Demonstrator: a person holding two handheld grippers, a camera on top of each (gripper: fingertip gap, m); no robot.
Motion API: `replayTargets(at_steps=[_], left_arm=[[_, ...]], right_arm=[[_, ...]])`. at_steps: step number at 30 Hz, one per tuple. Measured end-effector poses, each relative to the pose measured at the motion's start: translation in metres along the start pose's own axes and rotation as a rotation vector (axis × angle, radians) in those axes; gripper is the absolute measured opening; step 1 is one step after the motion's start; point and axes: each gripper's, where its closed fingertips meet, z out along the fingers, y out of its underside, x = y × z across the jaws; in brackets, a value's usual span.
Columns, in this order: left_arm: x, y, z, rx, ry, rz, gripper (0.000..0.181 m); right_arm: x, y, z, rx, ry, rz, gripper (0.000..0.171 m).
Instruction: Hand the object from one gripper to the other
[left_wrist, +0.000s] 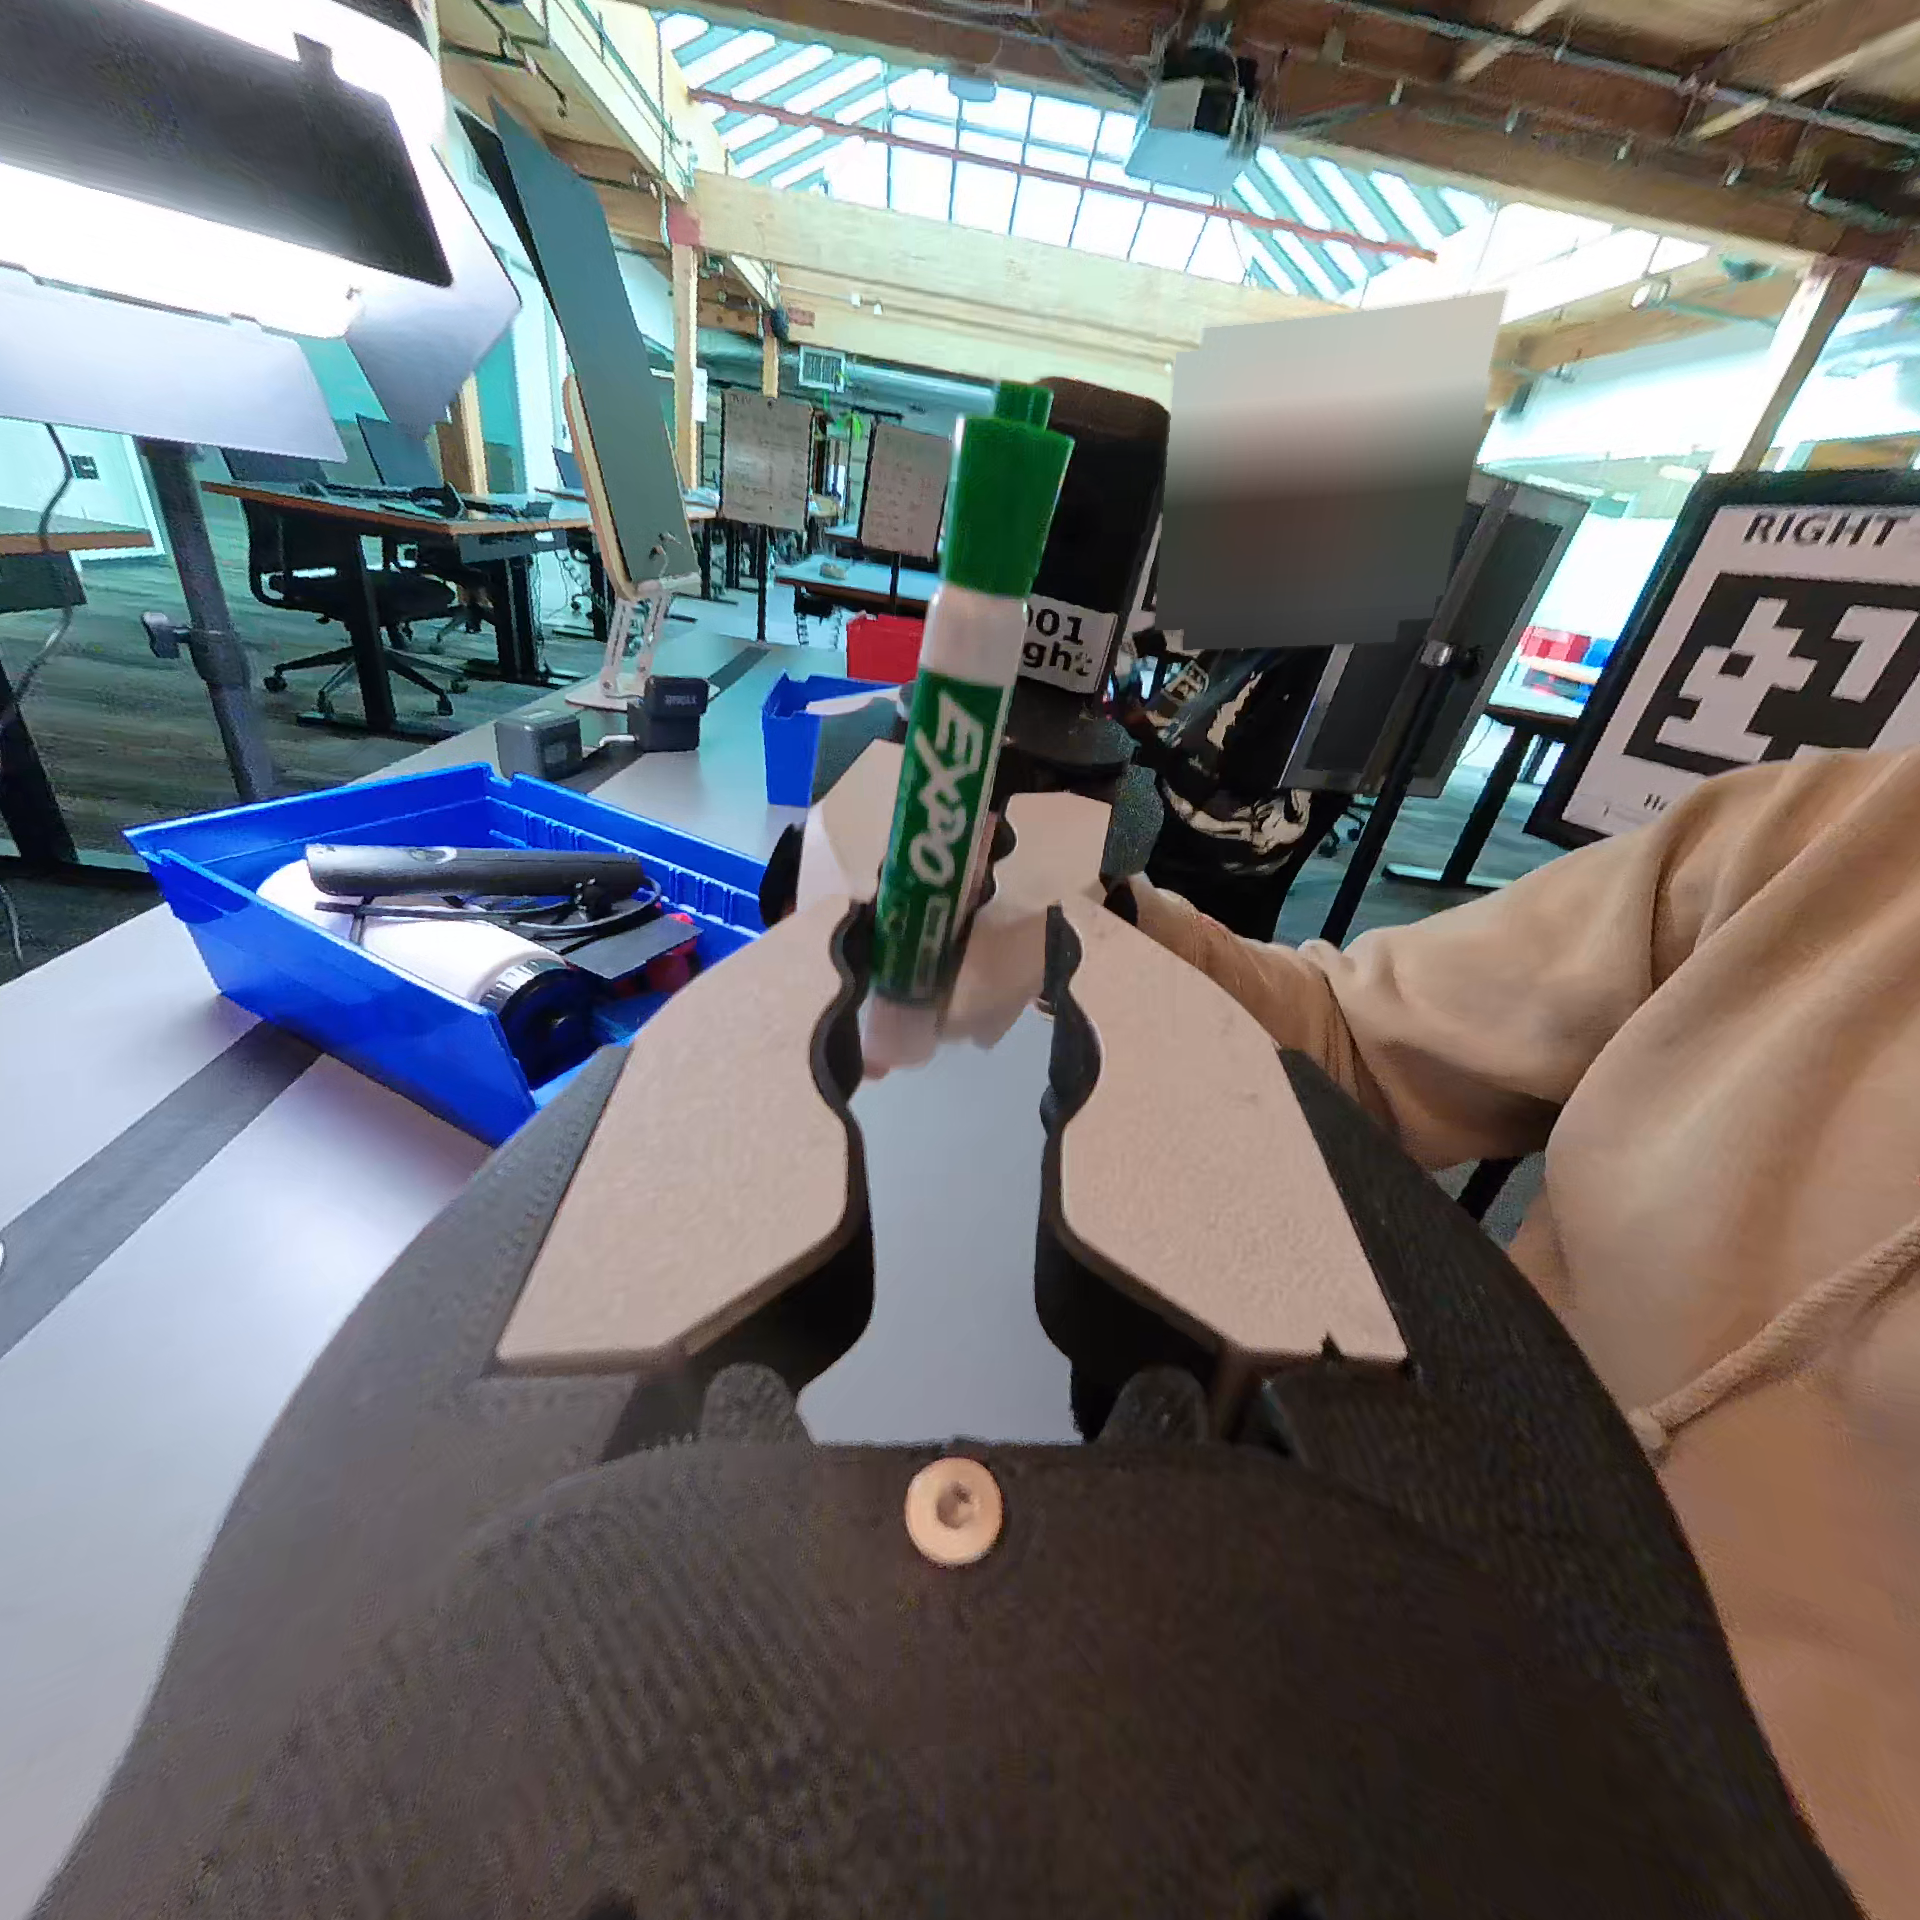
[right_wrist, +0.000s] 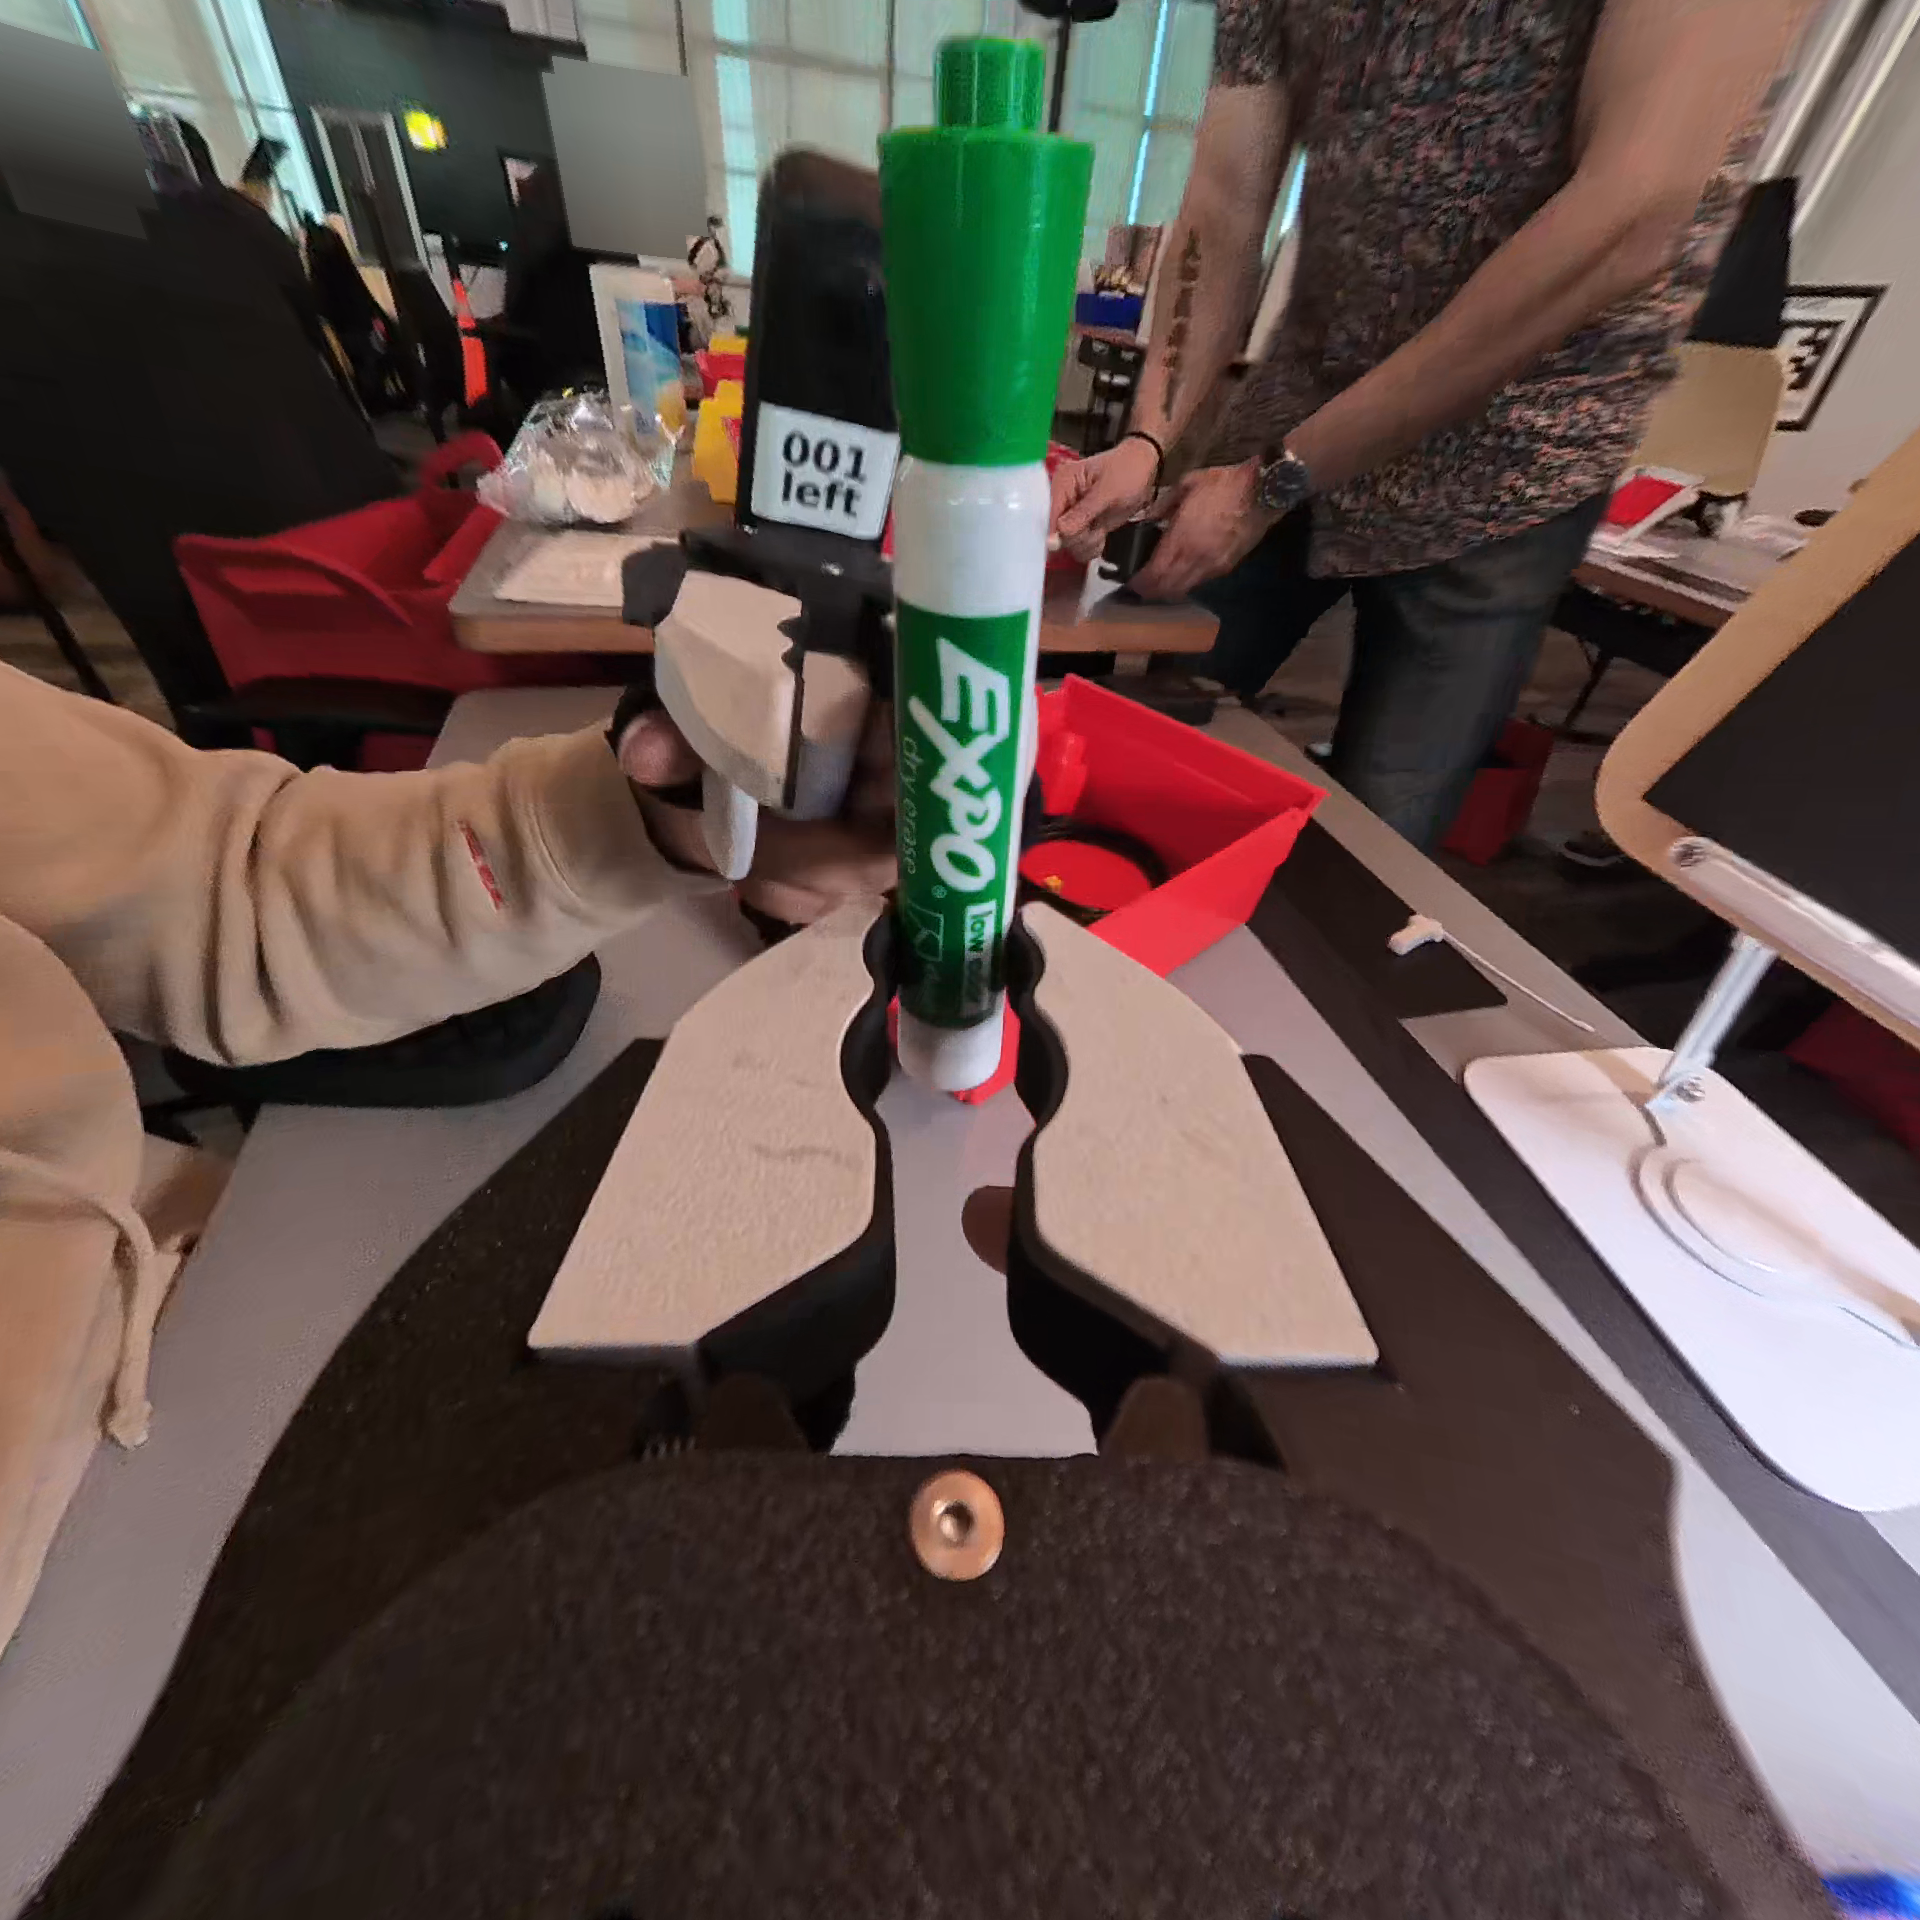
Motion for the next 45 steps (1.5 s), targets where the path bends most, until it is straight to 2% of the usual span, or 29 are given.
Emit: replayTargets(at_steps=[2, 4, 8, 11, 12, 15, 17, 18, 20, 23, 26, 28, 30, 33, 38, 41, 43, 45], left_arm=[[0.002, 0.007, 0.006, -0.042, -0.004, 0.019, 0.031], [0.0, 0.015, 0.009, -0.084, -0.03, 0.047, 0.02], [-0.008, 0.015, 0.005, -0.123, -0.095, 0.091, 0.02], [-0.017, 0.013, -0.005, -0.135, -0.121, 0.032, 0.02], [-0.019, 0.017, -0.007, -0.164, -0.123, 0.016, 0.02], [-0.017, 0.034, 0.001, -0.233, -0.097, 0.001, 0.02], [-0.013, 0.045, 0.012, -0.27, -0.073, 0.007, 0.02], [-0.012, 0.051, 0.015, -0.292, -0.07, 0.014, 0.02], [-0.012, 0.055, 0.015, -0.306, -0.068, 0.031, 0.02], [-0.013, 0.042, 0.005, -0.255, -0.058, 0.017, 0.032], [-0.009, 0.016, -0.008, -0.143, -0.051, 0.028, 0.032], [-0.006, 0.013, -0.006, -0.129, -0.059, 0.056, 0.03], [-0.002, 0.019, 0.001, -0.16, -0.053, 0.077, 0.019], [-0.005, 0.027, 0.005, -0.202, -0.074, 0.112, 0.018], [-0.02, 0.03, -0.006, -0.259, -0.156, 0.128, 0.019], [-0.022, 0.044, -0.002, -0.34, -0.173, 0.171, 0.019], [-0.021, 0.053, 0.004, -0.379, -0.174, 0.195, 0.019], [-0.023, 0.061, 0.006, -0.42, -0.19, 0.218, 0.019]], right_arm=[[-0.008, 0.008, 0.012, -0.021, -0.033, 0.01, 0.019], [-0.014, 0.015, 0.021, -0.044, -0.049, -0.001, 0.019], [-0.014, 0.018, 0.024, -0.052, -0.036, 0.009, 0.02], [-0.003, 0.014, 0.007, -0.074, -0.021, -0.011, 0.039], [0.001, 0.007, -0.001, -0.042, -0.009, -0.008, 0.039], [0.001, -0.01, -0.01, 0.045, -0.018, 0.042, 0.034], [-0.005, -0.003, 0.001, 0.017, -0.036, 0.036, 0.032], [-0.006, 0.003, 0.006, -0.005, -0.023, 0.02, 0.023], [-0.009, 0.009, 0.011, -0.022, -0.043, 0.027, 0.018], [-0.006, 0.007, 0.005, -0.023, -0.043, 0.02, 0.019], [-0.003, 0.012, 0.0, -0.064, -0.035, 0.013, 0.019], [-0.006, 0.019, 0.007, -0.095, -0.038, -0.005, 0.019], [-0.015, 0.026, 0.018, -0.114, -0.07, 0.0, 0.019], [-0.02, 0.033, 0.027, -0.138, -0.077, 0.005, 0.019], [-0.01, 0.012, 0.008, -0.054, -0.054, 0.017, 0.028], [-0.006, -0.002, 0.001, 0.006, -0.03, 0.049, 0.027], [-0.005, 0.004, 0.006, -0.025, -0.003, 0.032, 0.025], [-0.005, 0.013, 0.012, -0.067, 0.004, 0.026, 0.016]])
